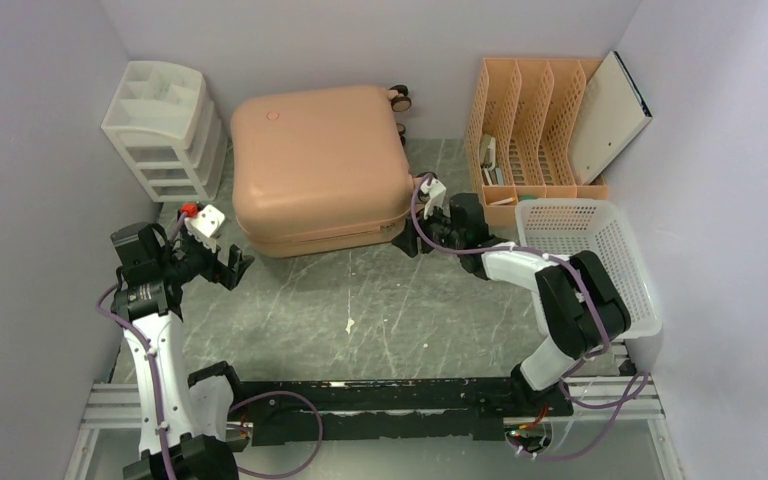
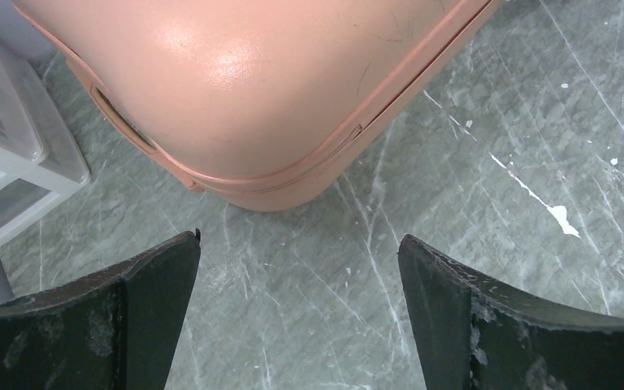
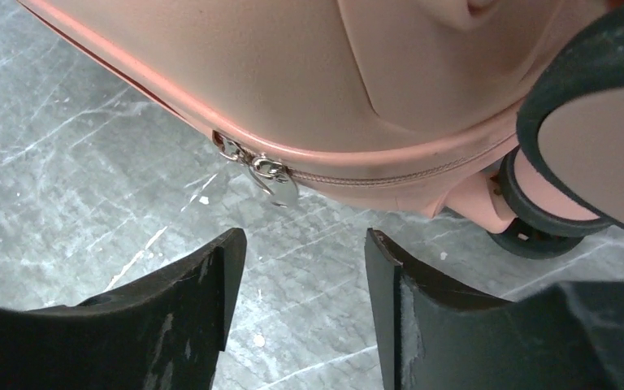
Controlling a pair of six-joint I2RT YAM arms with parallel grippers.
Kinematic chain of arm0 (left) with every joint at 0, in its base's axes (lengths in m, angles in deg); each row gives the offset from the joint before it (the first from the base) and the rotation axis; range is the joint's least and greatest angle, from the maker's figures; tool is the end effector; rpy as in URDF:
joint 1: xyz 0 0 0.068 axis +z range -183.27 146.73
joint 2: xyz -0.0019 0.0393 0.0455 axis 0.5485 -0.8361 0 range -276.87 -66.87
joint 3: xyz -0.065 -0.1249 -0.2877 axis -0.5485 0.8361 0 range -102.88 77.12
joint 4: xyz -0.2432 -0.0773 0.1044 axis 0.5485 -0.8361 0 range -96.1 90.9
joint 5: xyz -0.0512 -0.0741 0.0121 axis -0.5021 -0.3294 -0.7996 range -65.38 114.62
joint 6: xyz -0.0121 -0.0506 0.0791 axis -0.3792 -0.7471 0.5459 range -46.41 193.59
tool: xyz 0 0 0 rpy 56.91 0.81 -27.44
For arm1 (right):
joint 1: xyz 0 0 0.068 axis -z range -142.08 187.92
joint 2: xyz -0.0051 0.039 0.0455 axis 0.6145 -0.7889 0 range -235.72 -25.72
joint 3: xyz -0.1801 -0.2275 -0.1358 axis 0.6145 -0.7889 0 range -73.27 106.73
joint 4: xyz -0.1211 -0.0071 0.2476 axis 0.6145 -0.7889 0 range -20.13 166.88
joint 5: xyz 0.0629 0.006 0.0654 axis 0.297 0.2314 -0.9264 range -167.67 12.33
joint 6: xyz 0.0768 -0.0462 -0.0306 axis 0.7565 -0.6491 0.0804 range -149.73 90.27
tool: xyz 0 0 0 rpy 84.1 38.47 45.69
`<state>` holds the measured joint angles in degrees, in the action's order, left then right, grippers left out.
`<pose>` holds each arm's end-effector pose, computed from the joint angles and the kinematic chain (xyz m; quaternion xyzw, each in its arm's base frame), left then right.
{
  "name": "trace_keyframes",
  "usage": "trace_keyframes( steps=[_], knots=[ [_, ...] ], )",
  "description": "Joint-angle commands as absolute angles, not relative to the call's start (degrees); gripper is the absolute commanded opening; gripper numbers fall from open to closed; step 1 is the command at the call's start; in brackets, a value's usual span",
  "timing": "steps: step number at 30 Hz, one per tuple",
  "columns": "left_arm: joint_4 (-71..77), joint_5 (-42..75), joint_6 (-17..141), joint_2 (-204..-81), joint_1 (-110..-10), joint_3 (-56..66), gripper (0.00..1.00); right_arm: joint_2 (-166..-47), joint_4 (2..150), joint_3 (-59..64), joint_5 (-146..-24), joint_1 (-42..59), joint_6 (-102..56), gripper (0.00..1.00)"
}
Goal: Open, take out, and arrange the luggage
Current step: Adjust the luggage at the center of the board.
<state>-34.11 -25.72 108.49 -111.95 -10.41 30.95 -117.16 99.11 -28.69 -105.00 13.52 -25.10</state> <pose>0.1774 0.0033 0.3282 0.2827 0.7734 -0.1233 0.5539 0.3352 0.1952 0.2150 -0.2661 0.7837 0.3241 0.4582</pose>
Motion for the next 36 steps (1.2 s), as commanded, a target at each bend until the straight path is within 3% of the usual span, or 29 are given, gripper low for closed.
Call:
trace_keyframes(
  steps=[1,18,25,31,33,36],
  knots=[
    [-34.0,-27.6,109.2,-111.1,-10.1,30.9,0.97,-117.4,106.2,-29.0,-106.0,13.7,-21.5,0.58],
    [-33.5,-26.9,108.7,-111.6,-10.0,30.9,0.97,-119.4,107.9,-27.4,-95.4,10.8,-13.9,0.41],
    [-33.4,-27.1,108.8,-111.5,-9.8,31.1,0.97,-119.3,108.0,-28.1,-90.8,7.4,-12.7,0.43],
    [-33.7,-27.4,109.0,-112.0,-9.8,31.0,0.97,-117.4,108.4,-28.1,-83.8,6.9,-11.7,0.28],
    [-33.7,-27.3,108.9,-111.9,-9.8,31.0,0.97,-117.7,108.6,-28.1,-85.2,7.0,-11.3,0.30],
    [-33.6,-27.1,109.0,-111.5,-9.8,31.1,0.97,-117.9,110.6,-29.3,-90.5,7.8,-10.9,0.46]
  ],
)
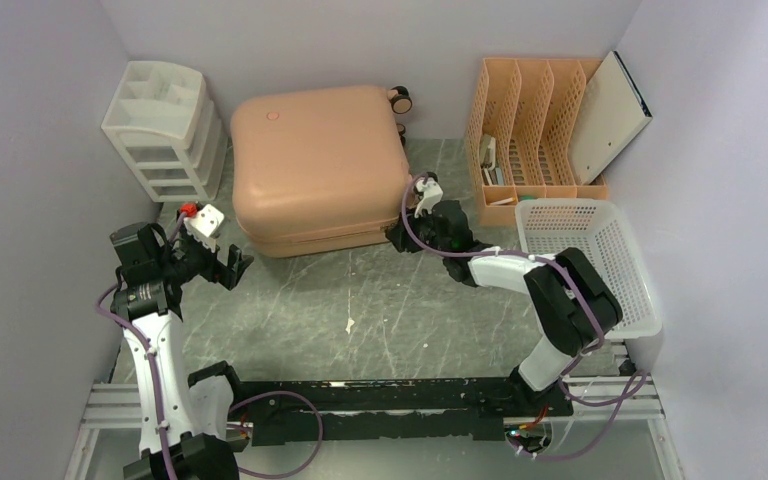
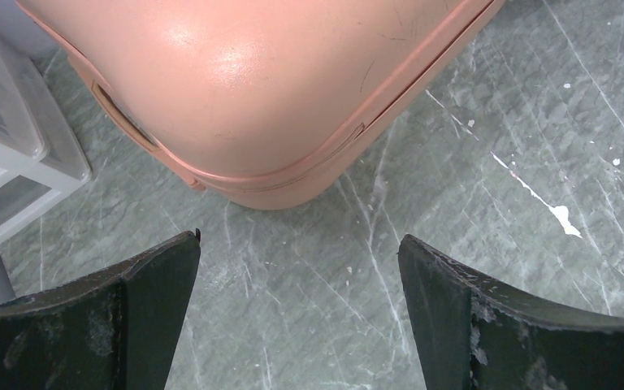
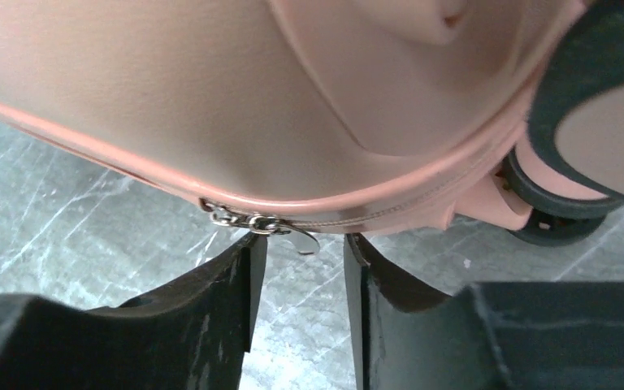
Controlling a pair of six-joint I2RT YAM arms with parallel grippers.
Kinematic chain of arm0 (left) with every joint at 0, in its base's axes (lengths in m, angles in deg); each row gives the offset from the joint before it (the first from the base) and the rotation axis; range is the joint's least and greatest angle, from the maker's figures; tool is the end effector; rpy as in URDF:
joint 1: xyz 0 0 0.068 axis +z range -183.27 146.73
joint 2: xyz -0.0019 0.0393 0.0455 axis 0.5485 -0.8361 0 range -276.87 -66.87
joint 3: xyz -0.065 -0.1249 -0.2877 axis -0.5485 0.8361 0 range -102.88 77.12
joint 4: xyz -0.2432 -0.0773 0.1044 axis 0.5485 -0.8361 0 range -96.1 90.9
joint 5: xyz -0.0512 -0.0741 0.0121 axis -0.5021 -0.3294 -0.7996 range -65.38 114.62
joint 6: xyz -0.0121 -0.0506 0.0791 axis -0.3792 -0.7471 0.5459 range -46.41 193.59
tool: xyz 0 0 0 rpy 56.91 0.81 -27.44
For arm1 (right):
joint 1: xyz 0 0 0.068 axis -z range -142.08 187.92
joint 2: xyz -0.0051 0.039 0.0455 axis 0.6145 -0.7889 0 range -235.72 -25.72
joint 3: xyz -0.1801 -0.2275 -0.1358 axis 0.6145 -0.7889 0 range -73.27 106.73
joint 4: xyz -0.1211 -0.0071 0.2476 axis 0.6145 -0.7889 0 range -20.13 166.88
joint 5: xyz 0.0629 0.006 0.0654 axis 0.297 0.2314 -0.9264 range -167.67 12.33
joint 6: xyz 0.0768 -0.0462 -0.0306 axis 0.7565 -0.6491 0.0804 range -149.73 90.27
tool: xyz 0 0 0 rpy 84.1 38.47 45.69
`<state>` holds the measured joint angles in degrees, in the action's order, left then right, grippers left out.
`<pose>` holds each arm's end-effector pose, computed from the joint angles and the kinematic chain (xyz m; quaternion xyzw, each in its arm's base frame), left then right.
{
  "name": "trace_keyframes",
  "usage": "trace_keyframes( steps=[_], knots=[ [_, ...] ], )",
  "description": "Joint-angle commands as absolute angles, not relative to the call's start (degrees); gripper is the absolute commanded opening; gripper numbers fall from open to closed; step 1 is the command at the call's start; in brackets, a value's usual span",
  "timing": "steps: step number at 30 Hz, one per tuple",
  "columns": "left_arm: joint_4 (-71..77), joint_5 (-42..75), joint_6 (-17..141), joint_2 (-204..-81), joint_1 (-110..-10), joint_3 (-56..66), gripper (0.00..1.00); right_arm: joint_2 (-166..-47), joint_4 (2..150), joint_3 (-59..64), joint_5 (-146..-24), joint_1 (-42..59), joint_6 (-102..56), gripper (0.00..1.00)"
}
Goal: Open, take out, and arrange the luggage
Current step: Adjust the luggage at the center of the board, then unzip the luggage at the center of the board.
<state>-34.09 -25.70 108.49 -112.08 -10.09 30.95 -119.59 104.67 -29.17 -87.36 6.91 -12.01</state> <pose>0.1778 0.0045 0.3279 0.2801 0.7747 -0.1221 0.5536 0.3369 0.2193 0.2066 -0.1425 0.8149 0.2938 0.4789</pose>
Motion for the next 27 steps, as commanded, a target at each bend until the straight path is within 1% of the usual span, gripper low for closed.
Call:
trace_keyframes(
  steps=[1,3,6,8,10,12,20,27],
  knots=[
    [-33.6,-27.1,109.0,-111.4,-9.8,31.1,0.97,-117.9,111.1,-29.8,-91.6,8.4,-10.5,0.51],
    [-33.6,-27.1,109.1,-111.4,-9.7,31.2,0.97,-117.9,112.1,-30.5,-93.9,9.7,-9.7,0.56],
    [-33.7,-27.2,109.2,-111.3,-9.7,31.1,0.97,-118.3,112.5,-30.8,-95.7,11.7,-7.9,0.56],
    [-33.7,-27.4,109.1,-111.4,-9.6,31.1,0.97,-118.6,112.4,-30.5,-95.0,12.0,-8.0,0.55],
    [-33.8,-27.4,109.2,-111.4,-9.6,31.1,0.97,-119.0,112.5,-30.2,-94.6,11.9,-7.9,0.49],
    [-33.8,-27.4,109.2,-111.4,-9.6,31.1,0.97,-119.6,112.3,-29.7,-94.0,11.7,-8.0,0.47],
    [-33.6,-27.2,108.9,-111.5,-9.5,31.0,0.97,-119.6,110.3,-28.1,-89.7,8.6,-11.1,0.46],
    [-33.7,-27.2,109.1,-111.3,-9.3,31.1,0.97,-118.1,109.4,-29.3,-86.5,6.9,-17.5,0.53]
  ],
)
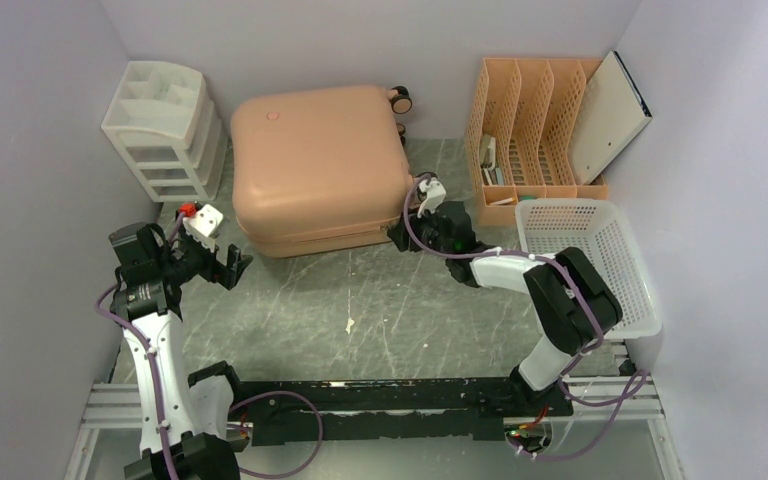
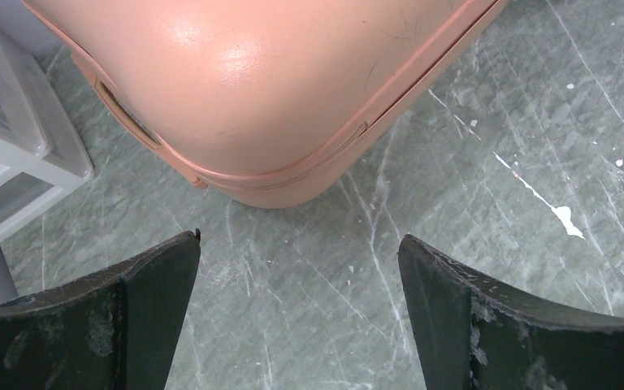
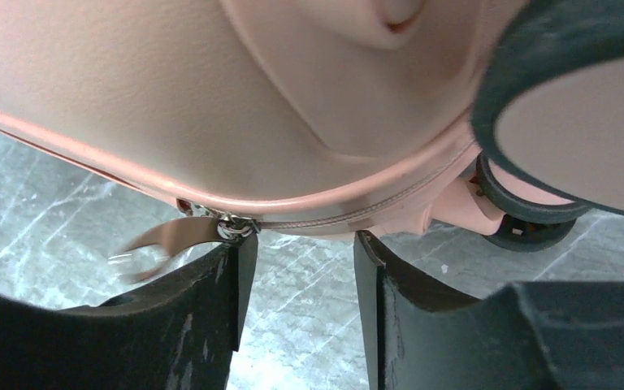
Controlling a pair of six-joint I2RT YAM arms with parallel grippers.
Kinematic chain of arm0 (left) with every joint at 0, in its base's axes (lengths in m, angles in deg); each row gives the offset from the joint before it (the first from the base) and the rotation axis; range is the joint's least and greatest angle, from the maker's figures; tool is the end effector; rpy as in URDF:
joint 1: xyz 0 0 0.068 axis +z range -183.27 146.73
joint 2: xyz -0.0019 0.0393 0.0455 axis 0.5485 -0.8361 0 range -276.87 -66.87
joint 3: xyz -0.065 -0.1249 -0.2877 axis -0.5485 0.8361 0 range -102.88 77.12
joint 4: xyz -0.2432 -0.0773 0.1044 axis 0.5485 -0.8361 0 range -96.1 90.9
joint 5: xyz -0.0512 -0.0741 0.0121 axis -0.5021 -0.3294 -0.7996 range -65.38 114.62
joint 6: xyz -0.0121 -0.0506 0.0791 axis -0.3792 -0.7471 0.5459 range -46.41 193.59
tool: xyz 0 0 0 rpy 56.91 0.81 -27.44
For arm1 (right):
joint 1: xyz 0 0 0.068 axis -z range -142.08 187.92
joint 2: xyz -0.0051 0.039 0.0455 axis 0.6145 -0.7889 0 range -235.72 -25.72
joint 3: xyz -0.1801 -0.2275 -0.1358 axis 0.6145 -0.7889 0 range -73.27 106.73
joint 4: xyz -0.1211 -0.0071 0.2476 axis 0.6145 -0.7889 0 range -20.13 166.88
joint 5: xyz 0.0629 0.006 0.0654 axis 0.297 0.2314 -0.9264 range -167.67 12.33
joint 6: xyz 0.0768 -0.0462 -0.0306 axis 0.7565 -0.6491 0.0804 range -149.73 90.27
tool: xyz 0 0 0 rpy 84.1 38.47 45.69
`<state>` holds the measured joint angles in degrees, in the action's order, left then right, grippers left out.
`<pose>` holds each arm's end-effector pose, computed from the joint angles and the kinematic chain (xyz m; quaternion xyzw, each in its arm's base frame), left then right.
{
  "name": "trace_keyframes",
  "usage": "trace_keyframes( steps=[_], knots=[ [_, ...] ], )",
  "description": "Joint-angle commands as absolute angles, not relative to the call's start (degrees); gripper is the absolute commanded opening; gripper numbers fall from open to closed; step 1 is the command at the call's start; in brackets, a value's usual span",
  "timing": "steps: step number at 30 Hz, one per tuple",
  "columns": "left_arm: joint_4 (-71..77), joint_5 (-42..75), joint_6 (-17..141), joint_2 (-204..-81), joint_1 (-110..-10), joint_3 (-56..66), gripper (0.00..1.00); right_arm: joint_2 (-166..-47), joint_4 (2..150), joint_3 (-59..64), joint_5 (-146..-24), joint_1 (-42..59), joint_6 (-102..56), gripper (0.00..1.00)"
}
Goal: Open, take out, and arrange the luggage
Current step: Unzip the luggage at the center of the board.
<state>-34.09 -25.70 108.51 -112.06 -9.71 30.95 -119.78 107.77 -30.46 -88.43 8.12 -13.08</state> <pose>0.1777 0.0056 0.3279 0.2777 0.7755 -0.1201 0.5541 0.3391 0.2126 0.2053 -0.1468 0.8058 0.2950 0.4921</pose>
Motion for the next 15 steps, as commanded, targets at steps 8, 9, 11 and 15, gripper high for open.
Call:
trace_keyframes(
  steps=[8,9,11,15],
  knots=[
    [-34.2,-27.6,109.6,-111.1,-9.0,31.1,0.97,-116.6,111.6,-33.6,-95.8,11.4,-20.5,0.60],
    [-34.1,-27.8,109.7,-111.0,-9.0,31.1,0.97,-116.2,111.9,-33.9,-96.8,12.3,-20.1,0.60],
    [-34.3,-27.8,109.8,-110.9,-8.9,31.2,0.97,-116.0,111.5,-33.7,-98.5,13.9,-18.7,0.60],
    [-34.4,-28.1,110.0,-110.8,-8.8,31.1,0.97,-116.9,112.0,-33.0,-103.6,16.7,-14.3,0.60]
  ],
)
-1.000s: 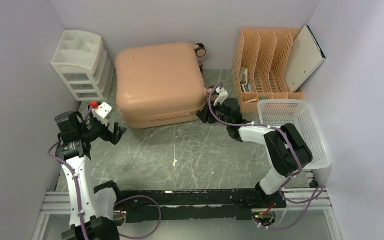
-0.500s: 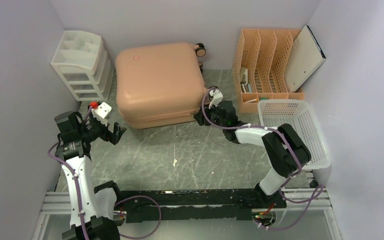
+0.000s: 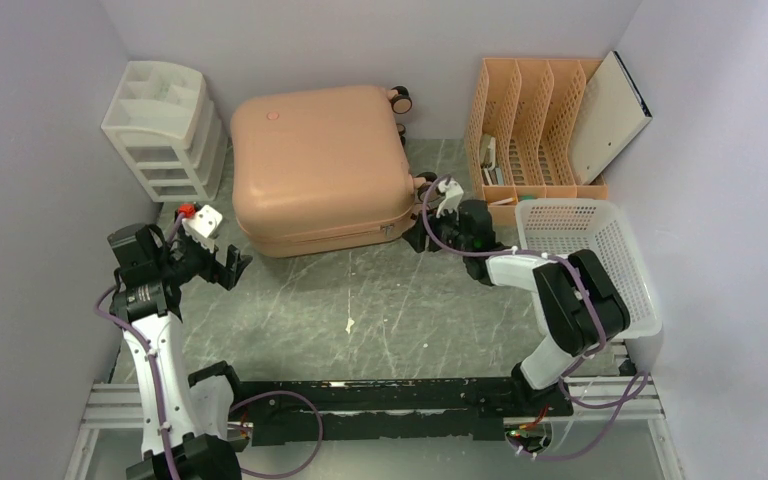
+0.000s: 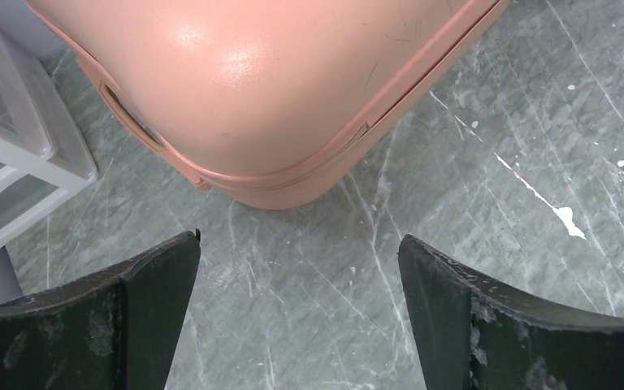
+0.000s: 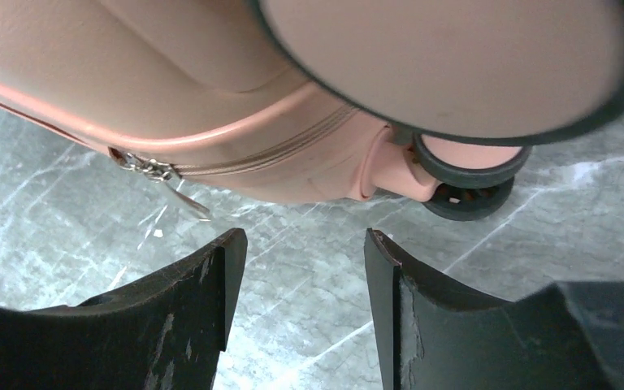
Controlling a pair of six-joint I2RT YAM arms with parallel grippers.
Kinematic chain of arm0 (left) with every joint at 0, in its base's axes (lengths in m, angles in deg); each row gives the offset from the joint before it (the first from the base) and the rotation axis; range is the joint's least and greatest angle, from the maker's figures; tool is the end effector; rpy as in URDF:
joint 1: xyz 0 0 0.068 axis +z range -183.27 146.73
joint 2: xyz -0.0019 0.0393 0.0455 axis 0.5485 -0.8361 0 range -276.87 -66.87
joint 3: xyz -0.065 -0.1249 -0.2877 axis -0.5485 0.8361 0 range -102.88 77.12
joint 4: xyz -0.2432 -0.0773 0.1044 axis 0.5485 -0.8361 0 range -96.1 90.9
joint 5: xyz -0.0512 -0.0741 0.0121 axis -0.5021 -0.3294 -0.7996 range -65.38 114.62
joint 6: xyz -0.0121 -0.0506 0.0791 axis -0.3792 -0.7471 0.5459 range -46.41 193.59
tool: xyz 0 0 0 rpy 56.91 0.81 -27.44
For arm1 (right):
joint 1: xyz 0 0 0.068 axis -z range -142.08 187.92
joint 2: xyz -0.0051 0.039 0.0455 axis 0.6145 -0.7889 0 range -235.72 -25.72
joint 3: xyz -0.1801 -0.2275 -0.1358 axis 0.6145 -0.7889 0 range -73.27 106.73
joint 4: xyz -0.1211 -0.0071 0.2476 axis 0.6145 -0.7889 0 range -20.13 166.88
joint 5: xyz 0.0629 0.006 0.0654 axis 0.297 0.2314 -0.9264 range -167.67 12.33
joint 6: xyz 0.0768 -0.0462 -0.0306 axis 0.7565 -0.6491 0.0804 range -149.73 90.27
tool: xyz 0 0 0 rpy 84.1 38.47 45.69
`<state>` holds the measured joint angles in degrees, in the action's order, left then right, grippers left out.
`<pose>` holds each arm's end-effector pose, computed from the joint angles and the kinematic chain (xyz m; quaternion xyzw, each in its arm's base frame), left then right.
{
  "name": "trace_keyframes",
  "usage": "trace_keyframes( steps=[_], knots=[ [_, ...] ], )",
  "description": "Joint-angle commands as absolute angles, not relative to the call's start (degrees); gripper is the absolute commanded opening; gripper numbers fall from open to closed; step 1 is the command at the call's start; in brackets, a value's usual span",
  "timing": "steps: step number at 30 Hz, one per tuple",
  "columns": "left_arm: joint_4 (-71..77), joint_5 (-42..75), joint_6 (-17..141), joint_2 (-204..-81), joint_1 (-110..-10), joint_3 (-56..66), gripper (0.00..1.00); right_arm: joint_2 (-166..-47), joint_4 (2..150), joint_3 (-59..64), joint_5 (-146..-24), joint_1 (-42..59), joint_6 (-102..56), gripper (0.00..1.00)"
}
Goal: Open, take out, and arrange the luggage
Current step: Unzip the luggage at the center of the board.
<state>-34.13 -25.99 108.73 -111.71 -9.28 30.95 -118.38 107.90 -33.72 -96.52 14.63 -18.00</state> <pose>0.1763 0.0061 0.3289 0.2782 0.7737 -0.1174 0.5570 0.3402 0.1766 0.1957 -0.1734 0.8048 0.2954 0.4847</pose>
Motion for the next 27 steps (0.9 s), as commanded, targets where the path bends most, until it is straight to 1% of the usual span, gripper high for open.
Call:
trace_keyframes(
  steps=[1,4,7,13,16,18,22,23,25,27],
  knots=[
    [-34.5,-28.2,110.0,-110.8,-8.7,31.1,0.97,-117.0,112.4,-32.9,-104.6,16.8,-13.4,0.60],
    [-34.5,-28.1,110.0,-110.5,-8.6,31.2,0.97,-116.9,114.5,-33.2,-107.2,16.8,-11.4,0.60],
    [-34.4,-28.0,109.9,-110.5,-8.5,31.2,0.97,-116.8,115.5,-33.1,-106.5,16.4,-10.2,0.60],
    [-34.4,-28.0,109.9,-110.7,-8.3,31.1,0.97,-116.6,114.2,-32.6,-100.2,13.3,-12.4,0.56],
    [-34.3,-27.9,109.8,-110.7,-8.2,31.1,0.97,-116.6,113.7,-32.4,-97.3,10.8,-14.4,0.52],
    [-34.3,-27.8,109.8,-110.8,-8.1,31.2,0.97,-116.1,113.0,-32.4,-93.1,8.6,-16.7,0.48],
    [-34.3,-27.9,109.8,-111.2,-7.9,31.1,0.97,-114.7,113.8,-33.1,-83.5,4.1,-22.1,0.46],
    [-34.3,-27.9,109.8,-111.2,-7.9,31.1,0.97,-114.7,114.1,-33.1,-82.0,3.0,-23.5,0.44],
    [-34.2,-27.8,109.7,-111.3,-7.9,31.1,0.97,-114.8,114.4,-32.8,-79.4,0.6,-26.4,0.35],
    [-34.2,-27.7,109.6,-111.5,-7.8,31.1,0.97,-115.3,114.6,-32.4,-73.5,-1.5,-28.7,0.33]
  ],
)
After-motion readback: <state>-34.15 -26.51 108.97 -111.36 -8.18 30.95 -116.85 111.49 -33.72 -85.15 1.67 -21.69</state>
